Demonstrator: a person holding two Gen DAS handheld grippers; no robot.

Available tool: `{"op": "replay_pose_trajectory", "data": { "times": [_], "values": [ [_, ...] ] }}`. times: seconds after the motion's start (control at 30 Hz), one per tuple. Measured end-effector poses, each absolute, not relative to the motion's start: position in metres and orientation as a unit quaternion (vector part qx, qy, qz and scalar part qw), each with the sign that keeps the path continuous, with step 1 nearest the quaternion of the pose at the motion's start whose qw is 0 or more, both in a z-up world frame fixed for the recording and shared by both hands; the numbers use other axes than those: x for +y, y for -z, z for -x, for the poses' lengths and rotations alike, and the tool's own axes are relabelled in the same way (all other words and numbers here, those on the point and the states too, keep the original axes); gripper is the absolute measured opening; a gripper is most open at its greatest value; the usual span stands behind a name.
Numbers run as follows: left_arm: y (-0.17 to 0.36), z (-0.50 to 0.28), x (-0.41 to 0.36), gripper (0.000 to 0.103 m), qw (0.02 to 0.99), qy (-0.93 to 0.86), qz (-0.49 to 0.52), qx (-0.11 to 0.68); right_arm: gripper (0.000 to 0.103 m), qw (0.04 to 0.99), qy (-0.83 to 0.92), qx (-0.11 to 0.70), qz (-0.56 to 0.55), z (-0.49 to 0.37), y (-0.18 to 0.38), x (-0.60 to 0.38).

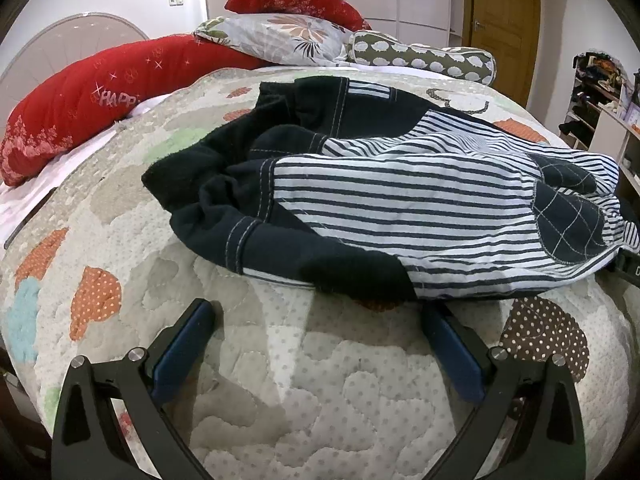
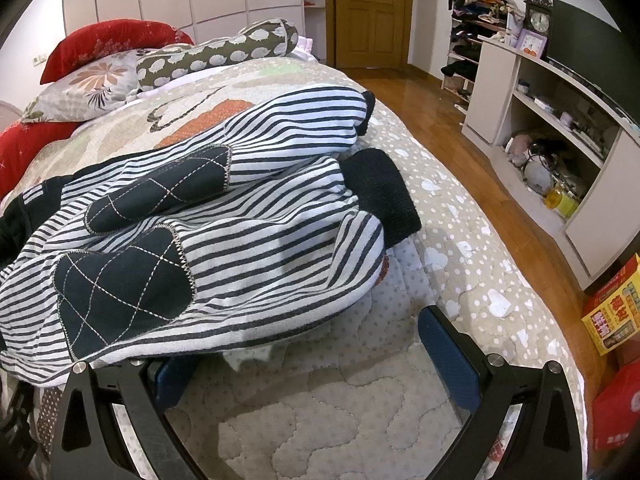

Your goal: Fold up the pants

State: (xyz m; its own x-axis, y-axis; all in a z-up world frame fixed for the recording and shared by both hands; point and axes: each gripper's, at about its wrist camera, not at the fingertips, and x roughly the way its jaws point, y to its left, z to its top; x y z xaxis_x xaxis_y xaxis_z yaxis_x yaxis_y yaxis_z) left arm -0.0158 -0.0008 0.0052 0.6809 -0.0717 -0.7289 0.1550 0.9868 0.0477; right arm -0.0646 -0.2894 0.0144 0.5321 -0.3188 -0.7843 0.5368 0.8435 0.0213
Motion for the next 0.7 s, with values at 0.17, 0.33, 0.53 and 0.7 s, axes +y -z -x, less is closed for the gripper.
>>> {"op": "replay_pose_trajectory", "data": {
  "times": [0.17,0.33,0.53,0.7],
  "values": [
    [-0.005,0.018,0.001,0.103,0.911,0.07,-0.056,0.403,0.103,0.865,0.249,0.417,-0.128,0.064,-0.015,-0.289],
    [-0.015,0.023,0.007,0.103,0.895,0.087,-0.043,0.435,0.103,0.863,0.242,0.42,-0.143,0.065,-0.016,-0.291],
    [-0.046,0.041,0.011,0.103,0.904,0.095,-0.048,0.413,0.103,0.843,0.221,0.467,-0.149,0.056,-0.017,-0.296],
    [-0.072,0.056,0.007,0.103,0.917,0.086,-0.066,0.384,0.103,0.858,0.204,0.444,-0.158,0.071,-0.019,-0.293]
  ]
}}
